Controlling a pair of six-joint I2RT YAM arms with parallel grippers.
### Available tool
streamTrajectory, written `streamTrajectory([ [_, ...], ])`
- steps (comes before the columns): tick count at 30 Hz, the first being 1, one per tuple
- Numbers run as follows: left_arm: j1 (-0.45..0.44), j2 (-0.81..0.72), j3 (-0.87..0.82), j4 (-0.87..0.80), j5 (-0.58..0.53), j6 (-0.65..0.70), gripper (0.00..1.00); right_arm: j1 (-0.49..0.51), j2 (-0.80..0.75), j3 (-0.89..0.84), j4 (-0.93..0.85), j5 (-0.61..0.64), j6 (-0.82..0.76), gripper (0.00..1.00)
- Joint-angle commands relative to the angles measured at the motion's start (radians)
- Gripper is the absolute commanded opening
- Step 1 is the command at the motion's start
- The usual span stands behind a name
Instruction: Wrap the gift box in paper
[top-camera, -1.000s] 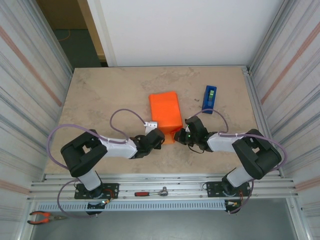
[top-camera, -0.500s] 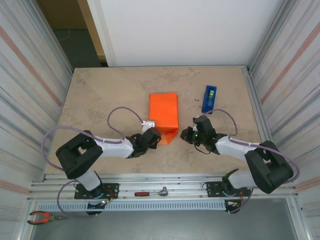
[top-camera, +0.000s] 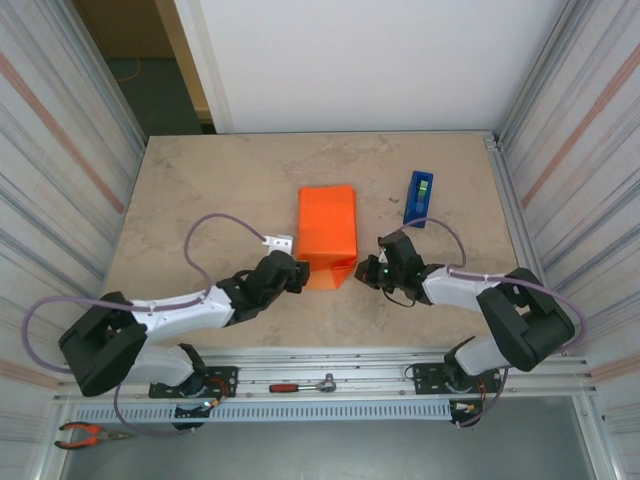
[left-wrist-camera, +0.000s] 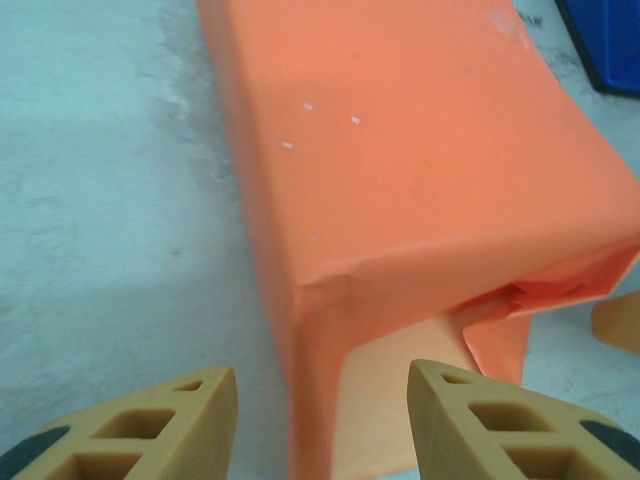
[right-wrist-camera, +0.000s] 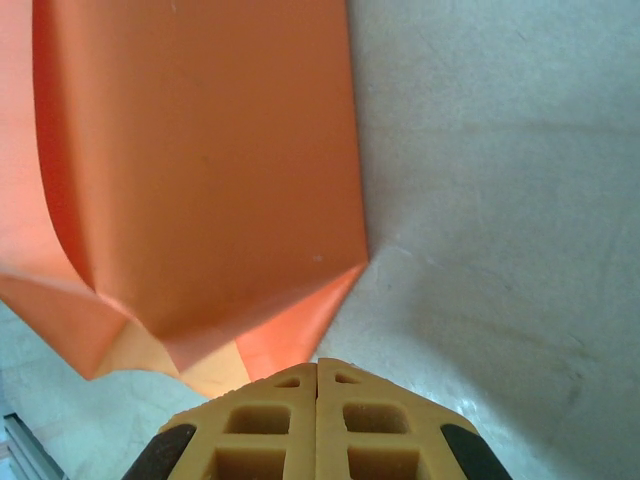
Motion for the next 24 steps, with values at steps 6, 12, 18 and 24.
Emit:
streamTrajectory([
  [6, 0.047, -0.076, -0.069, -0.027, 0.01, -0.061, 0.51, 0.003, 0.109, 0.084, 0.05, -0.015, -0.023, 0.0],
  [12, 0.099, -0.1, -0.11, -0.037, 0.042, -0.132, 0.52, 0.02, 0.093, 0.061, 0.065, -0.013, -0.004, 0.0],
  [18, 0.16, -0.108, -0.128, -0.047, 0.091, -0.157, 0.55, 0.038, 0.055, 0.039, 0.05, 0.017, -0.001, 0.0],
  [24, 0.207, -0.054, -0.109, -0.055, 0.159, -0.156, 0.56, 0.051, 0.106, 0.067, 0.074, 0.01, 0.007, 0.0],
])
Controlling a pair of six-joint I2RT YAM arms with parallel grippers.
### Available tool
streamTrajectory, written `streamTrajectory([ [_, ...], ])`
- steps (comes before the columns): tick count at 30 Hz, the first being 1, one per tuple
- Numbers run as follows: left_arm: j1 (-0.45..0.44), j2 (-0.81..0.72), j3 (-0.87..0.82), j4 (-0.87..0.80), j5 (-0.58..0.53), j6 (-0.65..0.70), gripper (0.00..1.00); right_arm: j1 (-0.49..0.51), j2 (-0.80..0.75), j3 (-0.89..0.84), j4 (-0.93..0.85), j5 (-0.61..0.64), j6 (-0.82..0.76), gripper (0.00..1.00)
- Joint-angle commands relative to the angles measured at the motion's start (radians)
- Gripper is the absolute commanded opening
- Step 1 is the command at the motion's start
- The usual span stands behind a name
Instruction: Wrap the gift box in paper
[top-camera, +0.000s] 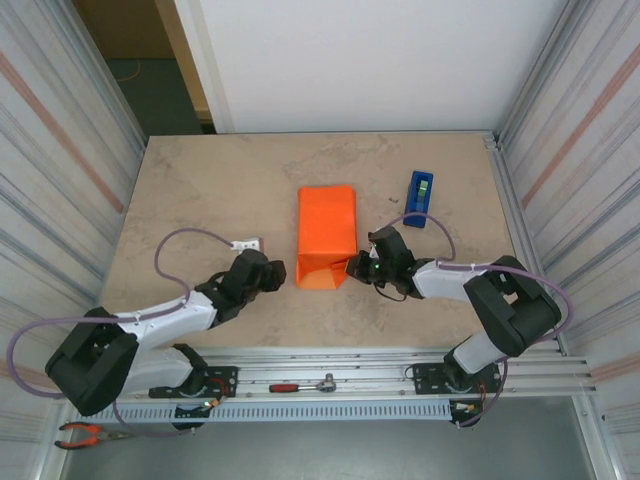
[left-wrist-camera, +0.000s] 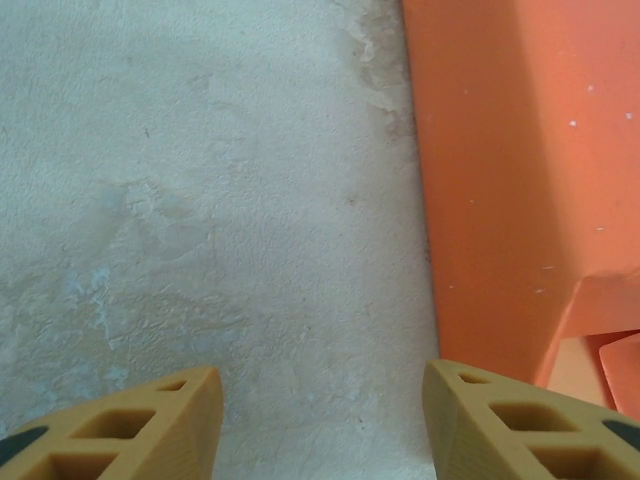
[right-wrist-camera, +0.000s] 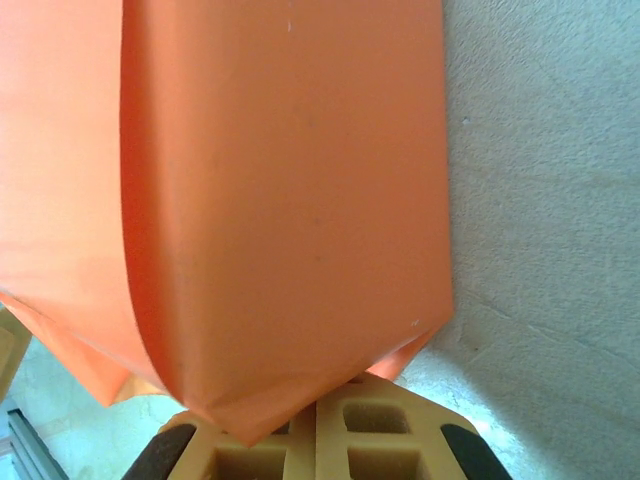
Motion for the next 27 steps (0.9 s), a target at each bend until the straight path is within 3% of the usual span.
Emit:
streamTrajectory([
  [1, 0.014, 0.028, 0.012, -0.013, 0.05, -0.014, 0.56, 0.017, 0.031, 0.017, 0.023, 0.005, 0.008, 0.0],
  [9, -0.019, 0.045, -0.009, 0.093, 0.118, -0.02, 0.59, 0.033, 0.073, 0.016, 0.032, 0.025, 0.008, 0.0],
  [20, -0.128, 0.151, 0.046, 0.143, 0.007, -0.053, 0.59, 0.03, 0.096, 0.007, 0.053, 0.016, 0.011, 0.0],
  [27, -0.151, 0.236, 0.104, 0.152, -0.053, -0.052, 0.48, 0.031, 0.087, -0.005, 0.056, 0.016, 0.014, 0.0],
])
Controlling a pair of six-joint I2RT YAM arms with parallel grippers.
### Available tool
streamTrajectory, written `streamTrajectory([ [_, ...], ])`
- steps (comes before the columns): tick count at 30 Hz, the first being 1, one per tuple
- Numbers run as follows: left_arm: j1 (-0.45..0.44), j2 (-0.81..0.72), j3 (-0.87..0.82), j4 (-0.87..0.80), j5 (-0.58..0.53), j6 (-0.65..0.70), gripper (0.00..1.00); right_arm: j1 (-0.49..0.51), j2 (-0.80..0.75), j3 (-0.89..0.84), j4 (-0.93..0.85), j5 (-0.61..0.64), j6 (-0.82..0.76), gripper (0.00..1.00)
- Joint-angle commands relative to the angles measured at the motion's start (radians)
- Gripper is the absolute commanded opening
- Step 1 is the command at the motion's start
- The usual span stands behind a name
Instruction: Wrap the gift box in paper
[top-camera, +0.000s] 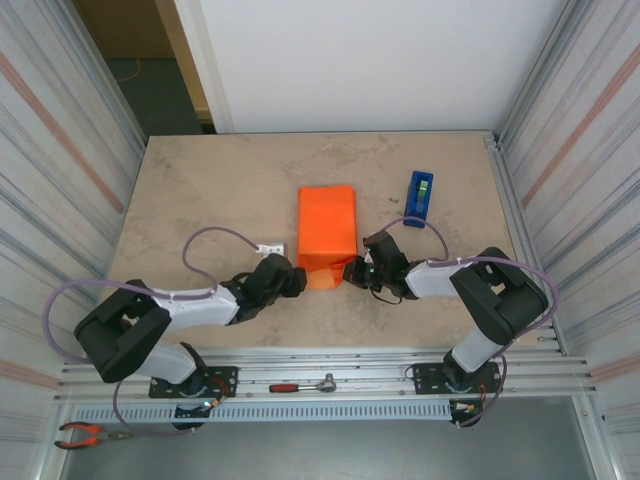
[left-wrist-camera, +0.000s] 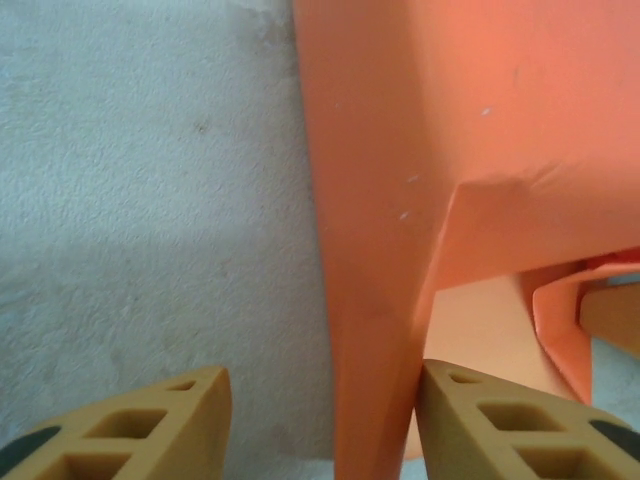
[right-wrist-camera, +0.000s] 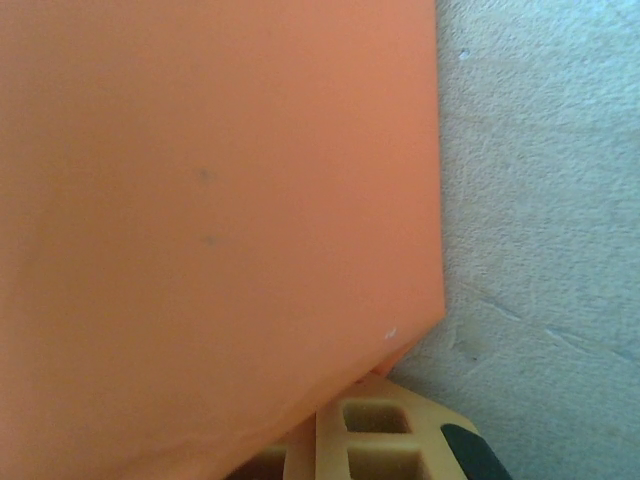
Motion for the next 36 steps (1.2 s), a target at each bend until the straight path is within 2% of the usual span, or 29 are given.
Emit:
streamTrajectory([
  [1, -0.012, 0.03, 0.042, 0.028, -0.06, -0.007, 0.44, 0.002, 0.002, -0.007, 0.012, 0.014, 0.009, 0.0],
  [8, -0.053, 0.085, 0.09, -0.009, -0.101, -0.007, 0.09, 0.007, -0.024, -0.01, 0.015, 0.002, 0.013, 0.0],
  [10, -0.062, 0.097, 0.098, -0.017, -0.112, -0.007, 0.03, 0.007, -0.034, -0.009, 0.012, 0.003, 0.013, 0.0],
  [12, -0.069, 0.102, 0.103, -0.023, -0.119, -0.008, 0.0, 0.006, -0.047, -0.009, 0.009, 0.003, 0.014, 0.0],
  [19, -0.075, 0.108, 0.11, -0.038, -0.131, -0.006, 0.01, 0.017, -0.052, 0.007, 0.001, 0.008, 0.014, 0.0],
  [20, -0.074, 0.109, 0.111, -0.04, -0.133, -0.005, 0.06, 0.017, -0.041, 0.01, 0.004, 0.007, 0.014, 0.0],
  [22, -0.074, 0.105, 0.112, -0.049, -0.143, -0.007, 0.28, 0.02, -0.014, 0.012, 0.018, 0.003, 0.018, 0.0],
  [23, -0.075, 0.102, 0.114, -0.052, -0.149, -0.008, 0.35, 0.02, 0.0, 0.012, 0.03, 0.001, 0.021, 0.0],
  [26, -0.075, 0.099, 0.121, -0.06, -0.161, 0.006, 0.45, 0.024, 0.024, 0.005, 0.05, 0.003, 0.03, 0.0],
  [29, -0.075, 0.107, 0.136, -0.068, -0.169, 0.018, 0.46, 0.026, 0.025, -0.015, 0.064, 0.017, 0.043, 0.0],
  [32, -0.075, 0.126, 0.145, -0.067, -0.177, 0.017, 0.44, 0.03, 0.014, -0.031, 0.052, 0.043, 0.053, 0.0],
  [36, -0.081, 0.147, 0.151, -0.058, -0.197, 0.004, 0.33, 0.04, 0.0, -0.038, 0.018, 0.074, 0.063, 0.0],
])
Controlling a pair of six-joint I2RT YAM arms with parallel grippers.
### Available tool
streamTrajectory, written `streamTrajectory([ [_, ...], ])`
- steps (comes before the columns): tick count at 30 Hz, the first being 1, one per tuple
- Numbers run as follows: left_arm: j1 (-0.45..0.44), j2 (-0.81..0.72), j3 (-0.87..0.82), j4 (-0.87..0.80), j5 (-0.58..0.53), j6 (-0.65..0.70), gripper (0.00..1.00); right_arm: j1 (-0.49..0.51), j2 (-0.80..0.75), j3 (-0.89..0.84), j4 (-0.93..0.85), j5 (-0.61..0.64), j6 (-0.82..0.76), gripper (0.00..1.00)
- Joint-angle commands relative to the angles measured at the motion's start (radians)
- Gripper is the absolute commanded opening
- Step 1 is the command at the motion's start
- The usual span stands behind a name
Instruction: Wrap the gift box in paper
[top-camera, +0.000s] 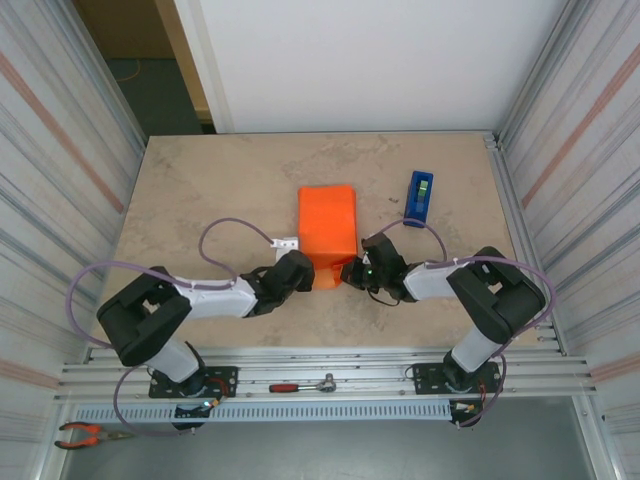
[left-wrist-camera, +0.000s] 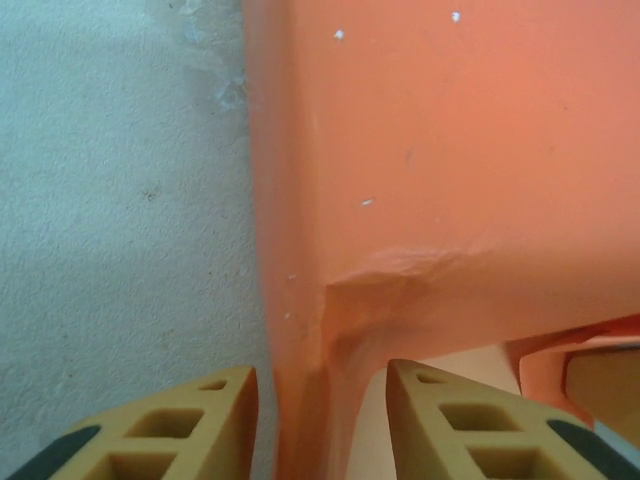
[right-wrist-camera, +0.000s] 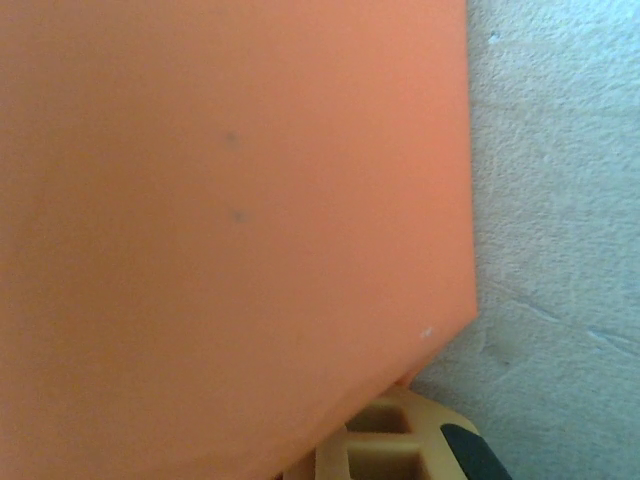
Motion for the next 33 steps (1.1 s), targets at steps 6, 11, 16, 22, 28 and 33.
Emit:
streamTrajectory([
  [6, -0.036, 0.041, 0.034, -0.037, -0.087, 0.011, 0.09, 0.035, -0.016, -0.02, -0.058, 0.076, 0.029, 0.0],
  [11, -0.055, 0.057, 0.054, -0.085, -0.129, 0.009, 0.13, 0.055, 0.012, -0.008, -0.058, 0.082, 0.034, 0.0],
  [16, -0.068, 0.073, 0.086, -0.135, -0.151, 0.017, 0.0, 0.067, 0.031, -0.009, -0.05, 0.088, 0.043, 0.0],
  [22, -0.079, 0.068, 0.098, -0.173, -0.173, 0.009, 0.27, 0.069, 0.027, -0.016, -0.052, 0.094, 0.046, 0.0],
  [28, -0.092, 0.049, 0.086, -0.179, -0.184, 0.004, 0.0, 0.071, 0.024, -0.017, -0.058, 0.102, 0.051, 0.0],
  [33, -0.104, 0.031, 0.087, -0.222, -0.19, -0.019, 0.29, 0.075, 0.024, -0.016, -0.064, 0.105, 0.052, 0.0],
])
